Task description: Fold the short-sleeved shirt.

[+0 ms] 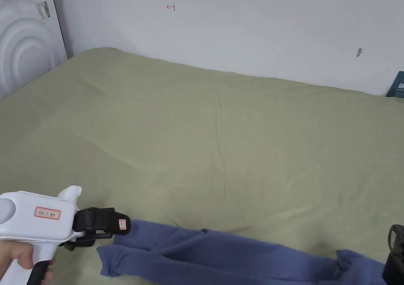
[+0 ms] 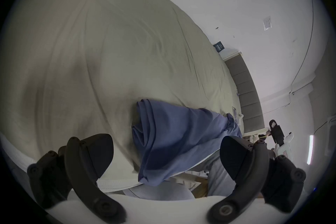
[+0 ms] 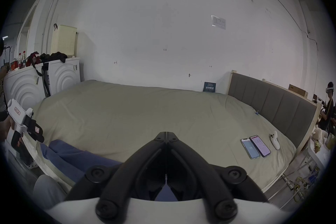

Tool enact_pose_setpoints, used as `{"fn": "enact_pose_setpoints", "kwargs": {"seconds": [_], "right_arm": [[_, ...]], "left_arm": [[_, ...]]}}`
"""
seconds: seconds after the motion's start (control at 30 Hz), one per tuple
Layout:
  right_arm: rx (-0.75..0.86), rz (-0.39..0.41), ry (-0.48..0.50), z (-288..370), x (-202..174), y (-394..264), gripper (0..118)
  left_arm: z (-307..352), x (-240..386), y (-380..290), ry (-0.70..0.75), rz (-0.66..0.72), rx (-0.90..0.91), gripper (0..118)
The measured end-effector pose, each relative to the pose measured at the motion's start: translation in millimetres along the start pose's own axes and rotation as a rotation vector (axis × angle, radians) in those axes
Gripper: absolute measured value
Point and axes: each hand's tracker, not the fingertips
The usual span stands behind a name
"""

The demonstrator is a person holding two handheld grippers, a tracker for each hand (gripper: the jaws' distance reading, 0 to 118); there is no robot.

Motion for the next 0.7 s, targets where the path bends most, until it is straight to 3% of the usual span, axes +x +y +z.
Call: {"fn": "enact_pose_setpoints", "kwargs": {"seconds": [0.17,0.3,0.47,0.5,0.53,0.57,0.6,0.7], "right_arm": [[-0.009,0.014,-0.009,-0.2,-1.7,0.9,2],[-0.026,0.013,-0.009,-2.2,-3.9,-1.3,2],[-0.041,0.005,0.008,-4.1,-7.1,-2.4,2],[-0.041,0.001,0.011,-3.0,-7.3,-2.1,2],[-0.04,-0.002,0.019,-2.2,-6.9,-1.8,2],[-0.041,-0.002,0.023,-1.7,-6.6,-1.6,2],[-0.041,-0.001,0.024,-1.2,-6.2,-1.3,2],[-0.034,-0.003,0.029,1.7,-1.5,0.7,2]], "left_arm": [[-24.2,-17.6,-1.4,-0.077,0.05,-0.077,117],[-37.7,-16.5,-4.8,-0.273,0.112,-0.083,117],[-55.8,-6.8,-8.8,-0.258,0.085,-0.096,114],[-53.4,-5.8,-7.8,-0.264,0.09,-0.086,102],[-54.0,-3.4,-4.3,-0.236,0.092,-0.066,51],[-53.9,-3.7,-4.3,-0.132,0.074,-0.053,8],[-52.7,-5.3,-6.1,-0.053,0.056,-0.042,8],[-47.3,-4.0,-6.2,-0.099,0.111,-0.036,8]]}}
